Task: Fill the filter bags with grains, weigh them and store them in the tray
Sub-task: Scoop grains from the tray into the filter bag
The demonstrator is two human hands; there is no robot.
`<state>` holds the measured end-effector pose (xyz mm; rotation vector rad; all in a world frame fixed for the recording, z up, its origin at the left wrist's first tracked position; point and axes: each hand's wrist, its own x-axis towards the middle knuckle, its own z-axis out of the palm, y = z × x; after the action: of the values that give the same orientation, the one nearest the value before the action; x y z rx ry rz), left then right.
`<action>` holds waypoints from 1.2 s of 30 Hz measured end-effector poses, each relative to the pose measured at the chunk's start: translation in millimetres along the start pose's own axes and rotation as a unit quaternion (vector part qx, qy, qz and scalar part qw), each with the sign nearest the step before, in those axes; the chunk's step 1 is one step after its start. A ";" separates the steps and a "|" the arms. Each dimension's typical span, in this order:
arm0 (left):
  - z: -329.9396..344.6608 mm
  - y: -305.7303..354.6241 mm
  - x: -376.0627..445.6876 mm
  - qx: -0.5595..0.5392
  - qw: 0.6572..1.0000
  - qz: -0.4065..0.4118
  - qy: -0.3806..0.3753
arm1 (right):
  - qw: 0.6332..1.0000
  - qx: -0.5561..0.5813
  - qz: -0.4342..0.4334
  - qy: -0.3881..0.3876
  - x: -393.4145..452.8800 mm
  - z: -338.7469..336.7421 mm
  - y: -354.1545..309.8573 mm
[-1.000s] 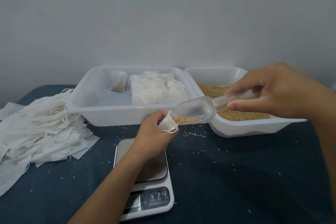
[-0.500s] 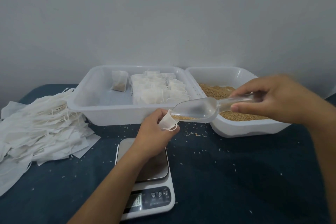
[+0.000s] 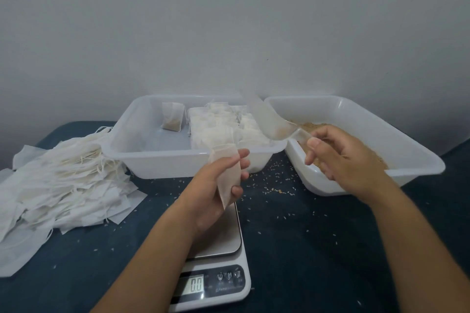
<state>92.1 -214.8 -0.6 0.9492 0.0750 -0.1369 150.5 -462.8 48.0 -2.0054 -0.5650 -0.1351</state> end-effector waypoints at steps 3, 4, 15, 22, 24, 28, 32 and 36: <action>-3.8 0.5 -3.3 0.026 0.999 -0.022 -0.039 | 0.999 -0.043 -0.011 -0.027 9.4 32.0 -5.7; -4.6 0.2 -4.6 0.046 0.997 -0.026 -0.051 | 0.999 -0.028 -0.010 -0.042 12.6 41.9 -8.0; -16.0 -5.4 -7.5 0.095 0.982 -0.043 -0.157 | 0.957 0.244 -0.051 -0.150 16.8 90.3 -9.7; -17.5 -8.7 3.3 0.259 0.960 0.102 -0.039 | 0.971 0.227 -0.077 -0.005 14.6 89.0 -1.5; -13.7 -11.2 3.9 0.325 0.934 0.146 0.028 | 0.975 0.212 -0.071 0.010 15.2 89.2 2.1; -11.0 -14.7 4.2 0.331 0.927 0.152 0.090 | 0.971 0.234 -0.027 0.029 18.8 90.4 12.2; -14.7 -13.0 7.7 0.277 0.943 0.145 0.117 | 0.970 0.244 0.000 0.010 19.4 95.4 19.4; -17.9 -13.2 9.9 0.249 0.950 0.136 0.133 | 0.977 0.209 0.009 0.041 19.0 102.7 20.9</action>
<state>99.9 -208.6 -22.9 1.4693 0.1624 0.2410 162.0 -376.1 -12.8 -1.5878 -0.4775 -0.0796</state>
